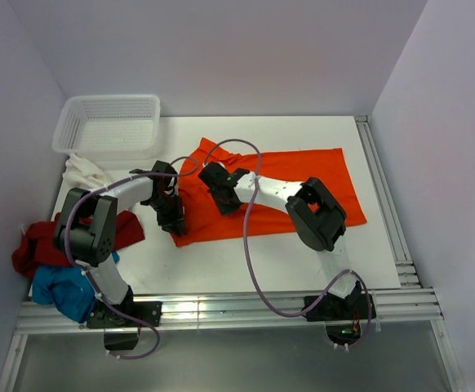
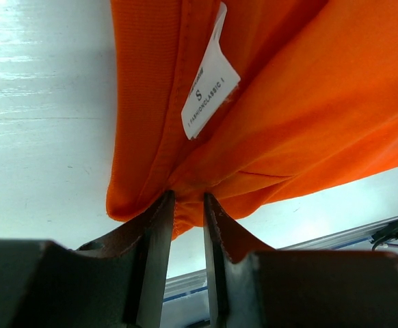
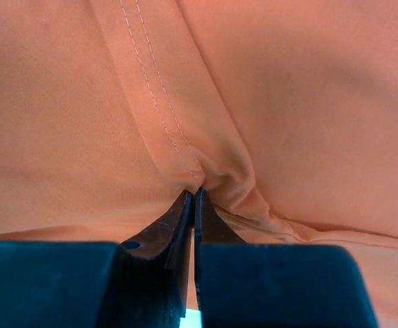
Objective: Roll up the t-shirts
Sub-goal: Fold the tshirt
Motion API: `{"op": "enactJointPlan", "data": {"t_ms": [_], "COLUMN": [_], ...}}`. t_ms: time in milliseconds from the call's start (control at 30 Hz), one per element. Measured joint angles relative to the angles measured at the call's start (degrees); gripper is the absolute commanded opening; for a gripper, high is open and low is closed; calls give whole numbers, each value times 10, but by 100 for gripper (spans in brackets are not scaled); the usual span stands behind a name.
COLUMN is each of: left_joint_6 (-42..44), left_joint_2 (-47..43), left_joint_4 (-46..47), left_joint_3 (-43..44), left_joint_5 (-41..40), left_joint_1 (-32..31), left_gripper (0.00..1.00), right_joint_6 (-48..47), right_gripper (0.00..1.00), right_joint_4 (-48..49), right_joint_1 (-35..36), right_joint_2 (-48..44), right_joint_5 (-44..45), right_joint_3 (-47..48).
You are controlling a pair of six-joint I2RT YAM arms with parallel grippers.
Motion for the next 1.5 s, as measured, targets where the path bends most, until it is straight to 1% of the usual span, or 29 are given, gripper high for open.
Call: {"op": "enactJointPlan", "data": {"t_ms": [167,367,433,500,600,833,933,967,1000,1100,1133,1167,1367,1500], "left_joint_6": [0,0,0,0,0,0,0,0,0,0,0,0,1,5], "left_joint_2": [0,0,0,0,0,0,0,0,2,6,7,9,17,22], "left_joint_4": [0,-7,-9,-10,-10,-12,-13,-13,-14,-18,-20,-22,-33,-44], "left_joint_3": [0,0,0,0,0,0,0,1,2,6,8,9,19,28], "left_joint_5": [0,-2,-3,-3,-4,-5,-5,-5,-5,-5,-5,-5,-7,-16], "left_joint_1": [0,0,0,0,0,0,0,0,0,0,0,0,0,0], "left_gripper": [31,30,30,30,30,29,29,29,30,29,30,29,29,30], "right_joint_6": [-3,-23,-30,-34,-38,-37,-37,-35,-33,-25,-21,-16,6,16], "right_gripper": [7,14,14,11,2,2,10,16,20,27,28,32,31,30], "right_joint_4": [-2,-2,-3,-3,-3,-10,-15,-16,-16,-20,-20,-21,-31,-26], "right_joint_1": [-6,-25,-33,-40,-47,-76,-96,-104,-109,-127,-134,-142,-181,-205], "right_joint_2": [-4,-4,-4,-4,-4,-3,1,3,4,19,27,32,38,21], "right_joint_5": [2,6,1,-3,-3,-14,-22,-26,-28,-32,-33,-34,-45,-53], "right_joint_3": [5,21,23,23,23,38,64,73,77,95,100,102,96,63]}}
